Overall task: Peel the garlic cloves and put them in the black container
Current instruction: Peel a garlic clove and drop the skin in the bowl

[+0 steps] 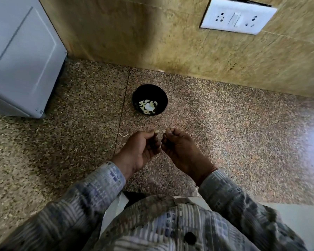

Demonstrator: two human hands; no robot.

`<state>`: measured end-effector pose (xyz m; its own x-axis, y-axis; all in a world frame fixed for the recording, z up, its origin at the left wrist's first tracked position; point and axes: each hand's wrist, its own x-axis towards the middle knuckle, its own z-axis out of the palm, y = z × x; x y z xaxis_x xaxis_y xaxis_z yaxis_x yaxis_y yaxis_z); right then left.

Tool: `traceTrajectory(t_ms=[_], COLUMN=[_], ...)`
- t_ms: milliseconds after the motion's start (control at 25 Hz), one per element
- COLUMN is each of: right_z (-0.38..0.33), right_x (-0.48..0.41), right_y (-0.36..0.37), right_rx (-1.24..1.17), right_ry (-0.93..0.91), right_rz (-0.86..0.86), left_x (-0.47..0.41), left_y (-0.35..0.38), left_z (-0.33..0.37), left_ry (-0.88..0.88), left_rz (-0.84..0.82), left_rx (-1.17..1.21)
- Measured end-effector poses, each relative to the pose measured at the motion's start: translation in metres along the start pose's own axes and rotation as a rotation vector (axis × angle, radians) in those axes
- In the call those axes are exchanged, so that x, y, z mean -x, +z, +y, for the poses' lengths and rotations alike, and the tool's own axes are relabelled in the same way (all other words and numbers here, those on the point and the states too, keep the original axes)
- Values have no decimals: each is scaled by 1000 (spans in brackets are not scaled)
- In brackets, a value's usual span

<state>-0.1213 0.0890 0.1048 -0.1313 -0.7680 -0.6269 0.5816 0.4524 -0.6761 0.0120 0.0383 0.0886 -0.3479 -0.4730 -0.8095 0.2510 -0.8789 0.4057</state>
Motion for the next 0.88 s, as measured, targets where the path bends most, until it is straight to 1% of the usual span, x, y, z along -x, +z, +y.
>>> traceTrajectory(t_ms=[80, 240, 280, 320, 360, 400, 480, 520, 560, 600, 640, 680, 760, 800, 880], right_z=[7, 23, 28, 31, 34, 37, 40, 40, 40, 39, 38, 36, 34, 33, 33], right_x=[-5, -11, -11, -11, -11, -11, -12, -13, -13, -14, -15, -16, -18, -19, -19], right_y=[-4, -17, -20, -23, -25, -27, -28, -29, -29, -29, -29, -29, -30, -30, -29], right_rx=[-61, -103, -107, -110, -113, -116, -120, -115, -105, -92, -83, -77, -71, -67, -51], right_ry=[39, 115, 130, 144, 156, 165, 177, 184, 190, 194, 195, 193, 194, 196, 204], right_rz=[50, 145, 170, 198, 224, 245, 273, 288, 301, 310, 314, 312, 294, 280, 243], left_x=[-15, -59, -75, -108, -134, -150, -174, -174, -168, -171, -156, -150, -122, -118, -106], left_y=[-5, -9, -13, -23, -30, -32, -35, -34, -30, -34, -31, -32, -26, -28, -33], left_z=[-4, -13, -15, -21, -25, -27, -34, -35, -33, -34, -29, -29, -27, -30, -31], left_ry=[-53, -122, -86, -3, 49, 55, 41, 60, 49, 4, 20, 8, -69, -82, -84], left_rz=[6, 113, 148, 135, 83, 105, 208, 227, 226, 177, 133, 121, 188, 204, 164], left_rx=[21, -2, -118, -304, -537, -734, -828, -912, -942, -875, -777, -593, -82, 72, 167])
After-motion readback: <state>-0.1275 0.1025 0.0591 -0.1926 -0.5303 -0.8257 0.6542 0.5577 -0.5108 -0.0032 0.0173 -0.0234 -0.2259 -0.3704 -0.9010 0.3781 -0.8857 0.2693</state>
